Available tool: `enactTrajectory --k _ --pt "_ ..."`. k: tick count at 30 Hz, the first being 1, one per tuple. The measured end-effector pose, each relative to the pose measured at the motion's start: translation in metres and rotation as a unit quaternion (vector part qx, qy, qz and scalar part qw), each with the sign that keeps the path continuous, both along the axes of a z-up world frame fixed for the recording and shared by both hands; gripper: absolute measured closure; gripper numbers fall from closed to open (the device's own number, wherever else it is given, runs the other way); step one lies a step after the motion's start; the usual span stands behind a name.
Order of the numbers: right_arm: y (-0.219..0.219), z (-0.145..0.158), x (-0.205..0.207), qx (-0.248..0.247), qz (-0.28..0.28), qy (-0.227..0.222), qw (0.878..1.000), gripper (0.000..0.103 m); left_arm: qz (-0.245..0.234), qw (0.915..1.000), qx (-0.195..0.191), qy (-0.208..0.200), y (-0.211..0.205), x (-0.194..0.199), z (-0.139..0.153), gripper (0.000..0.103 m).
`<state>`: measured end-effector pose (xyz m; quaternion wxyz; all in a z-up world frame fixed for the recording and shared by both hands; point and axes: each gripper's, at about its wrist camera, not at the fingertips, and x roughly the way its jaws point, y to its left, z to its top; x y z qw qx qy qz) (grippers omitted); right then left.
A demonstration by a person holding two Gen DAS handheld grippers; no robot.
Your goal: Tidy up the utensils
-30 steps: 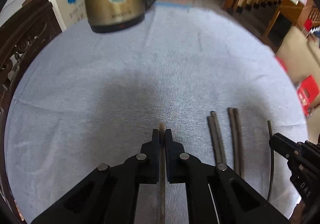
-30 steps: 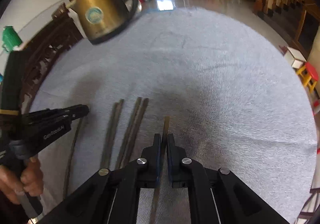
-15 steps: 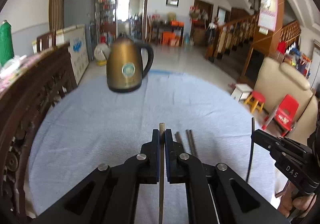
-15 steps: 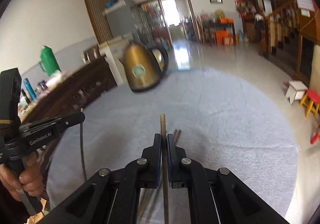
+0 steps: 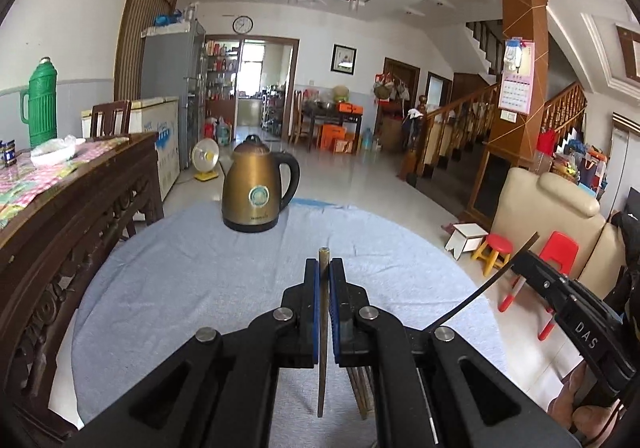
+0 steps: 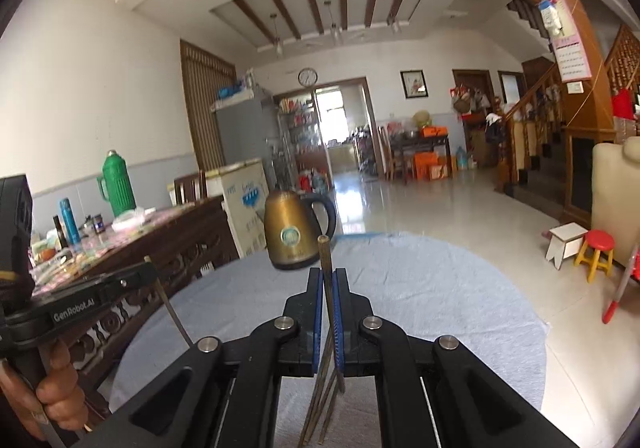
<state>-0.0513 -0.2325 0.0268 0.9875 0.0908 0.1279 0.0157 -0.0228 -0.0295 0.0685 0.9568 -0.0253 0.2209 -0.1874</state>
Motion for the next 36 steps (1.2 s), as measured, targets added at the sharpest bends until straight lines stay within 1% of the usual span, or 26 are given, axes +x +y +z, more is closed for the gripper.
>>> enactTrajectory --k 5,10,12,14,16,17,19,20,21,22,23,24,26,28,29,31,32,33,36 --pt "0.009 0.023 -0.016 -0.003 0.007 -0.03 1.0 0.098 -0.005 0.9996 -0.007 -0.025 0.002 -0.015 0.022 0.098" --pt "0.027 0.044 -0.03 -0.018 0.025 -0.055 0.998 0.098 -0.013 0.9986 -0.014 -0.049 0.003 -0.03 0.042 0.098" --pt "0.037 0.048 -0.031 -0.035 0.024 -0.055 0.998 0.098 -0.016 0.998 -0.017 -0.059 0.004 -0.036 0.048 0.098" --pt "0.039 0.047 -0.028 -0.044 0.02 -0.041 0.998 0.098 -0.015 0.998 -0.015 -0.06 0.002 -0.037 0.049 0.098" --pt "0.031 0.039 -0.011 -0.028 0.026 0.003 0.999 0.098 -0.013 0.9983 -0.015 -0.054 0.002 -0.033 0.046 0.098" --pt "0.021 0.031 0.002 -0.004 0.029 0.033 0.999 0.098 -0.011 0.9986 -0.016 -0.049 0.003 -0.032 0.044 0.098" --pt "-0.001 0.011 0.028 0.046 0.031 0.101 0.993 0.094 -0.01 0.999 -0.022 -0.037 0.007 -0.026 0.038 0.098" --pt "-0.013 -0.002 0.042 0.072 0.032 0.133 0.988 0.088 -0.008 0.9991 -0.022 -0.036 0.008 -0.024 0.036 0.098" --pt "-0.024 -0.016 0.056 0.09 0.027 0.161 0.982 0.077 -0.006 0.9992 -0.02 -0.035 0.008 -0.023 0.034 0.098" --pt "-0.033 -0.029 0.068 0.102 0.021 0.187 0.977 0.071 -0.006 0.9993 -0.02 -0.032 0.009 -0.022 0.032 0.098" --pt "-0.039 -0.038 0.077 0.111 0.02 0.203 0.973 0.058 -0.006 0.9993 -0.02 -0.03 0.01 -0.019 0.03 0.098" --pt "-0.045 -0.048 0.089 0.121 0.024 0.217 0.968 0.052 -0.005 0.9994 -0.019 -0.029 0.011 -0.016 0.029 0.098" --pt "-0.049 -0.064 0.114 0.12 0.023 0.24 0.963 0.052 -0.005 0.9994 -0.019 -0.027 0.013 -0.01 0.026 0.098" --pt "-0.049 -0.079 0.142 0.103 0.024 0.27 0.957 0.052 -0.007 0.9995 -0.02 -0.025 0.014 -0.003 0.024 0.098" --pt "-0.048 -0.087 0.158 0.09 0.024 0.285 0.954 0.053 -0.007 0.9995 -0.019 -0.026 0.015 -0.001 0.023 0.098" --pt "-0.042 -0.104 0.189 0.059 0.027 0.316 0.946 0.059 -0.009 0.9996 -0.018 -0.021 0.015 0.006 0.021 0.098" --pt "-0.04 -0.113 0.206 0.051 0.029 0.333 0.941 0.064 -0.009 0.9997 -0.018 -0.016 0.016 0.011 0.019 0.098" --pt "-0.038 -0.124 0.223 0.05 0.031 0.35 0.935 0.066 -0.01 0.9997 -0.017 -0.013 0.016 0.014 0.018 0.098" --pt "-0.033 -0.153 0.26 0.033 0.022 0.395 0.918 0.066 -0.011 0.9999 -0.01 -0.002 0.015 0.025 0.014 0.098"
